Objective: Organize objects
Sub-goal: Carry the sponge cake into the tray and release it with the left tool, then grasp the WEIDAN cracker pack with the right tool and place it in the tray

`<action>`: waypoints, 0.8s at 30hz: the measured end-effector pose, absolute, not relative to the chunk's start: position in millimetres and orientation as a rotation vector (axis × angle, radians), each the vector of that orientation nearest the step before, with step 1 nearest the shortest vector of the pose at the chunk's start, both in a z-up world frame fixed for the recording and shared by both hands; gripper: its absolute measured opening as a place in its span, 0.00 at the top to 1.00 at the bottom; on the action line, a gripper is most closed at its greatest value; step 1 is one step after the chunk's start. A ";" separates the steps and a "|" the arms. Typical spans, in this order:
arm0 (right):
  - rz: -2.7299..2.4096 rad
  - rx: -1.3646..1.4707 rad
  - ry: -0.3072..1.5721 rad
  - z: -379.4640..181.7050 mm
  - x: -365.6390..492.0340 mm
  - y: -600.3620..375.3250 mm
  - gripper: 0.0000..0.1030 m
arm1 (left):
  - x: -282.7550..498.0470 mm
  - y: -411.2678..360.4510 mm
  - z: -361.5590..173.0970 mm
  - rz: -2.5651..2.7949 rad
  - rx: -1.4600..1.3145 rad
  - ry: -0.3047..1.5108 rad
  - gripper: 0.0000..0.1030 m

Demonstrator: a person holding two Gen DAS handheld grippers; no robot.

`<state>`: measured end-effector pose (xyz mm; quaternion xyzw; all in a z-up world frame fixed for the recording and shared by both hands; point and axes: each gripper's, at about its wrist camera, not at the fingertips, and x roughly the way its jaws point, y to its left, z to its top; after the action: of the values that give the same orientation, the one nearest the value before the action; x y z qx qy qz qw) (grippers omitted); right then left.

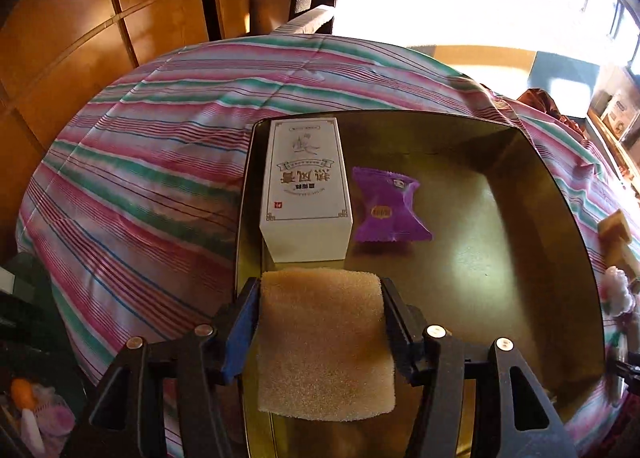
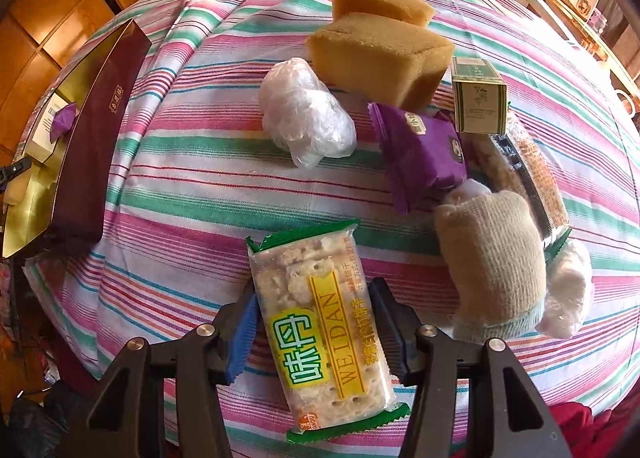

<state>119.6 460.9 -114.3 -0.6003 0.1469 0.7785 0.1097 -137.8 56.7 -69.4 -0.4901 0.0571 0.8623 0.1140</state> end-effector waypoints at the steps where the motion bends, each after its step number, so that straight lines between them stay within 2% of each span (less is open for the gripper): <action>1: 2.289 -1.764 0.431 -114.5 120.2 462.2 0.46 | -136.9 58.2 -68.7 2.531 -1.420 0.179 0.36; 3: 2.288 -1.764 0.433 -114.6 117.0 458.9 0.46 | -135.8 62.2 -67.0 2.548 -1.380 0.232 0.31; 6: 2.288 -1.763 0.429 -115.1 114.2 456.0 0.46 | -130.5 65.2 -62.4 2.569 -1.339 0.268 0.28; 11: 2.291 -1.754 0.401 -116.3 115.1 459.2 0.47 | -108.4 59.6 -41.6 2.618 -1.246 0.242 0.28; 14: 2.294 -1.745 0.375 -116.5 115.2 460.2 0.48 | -91.2 55.8 -28.8 2.638 -1.188 0.216 0.23; 24: 2.298 -1.708 0.324 -114.9 114.7 467.7 0.50 | -49.4 53.4 -11.9 2.602 -1.123 0.147 0.23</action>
<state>114.7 467.7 -114.9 -0.5877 0.1114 0.7907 0.1299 -49.4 53.4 -11.9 -0.3912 0.0513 0.9063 0.1512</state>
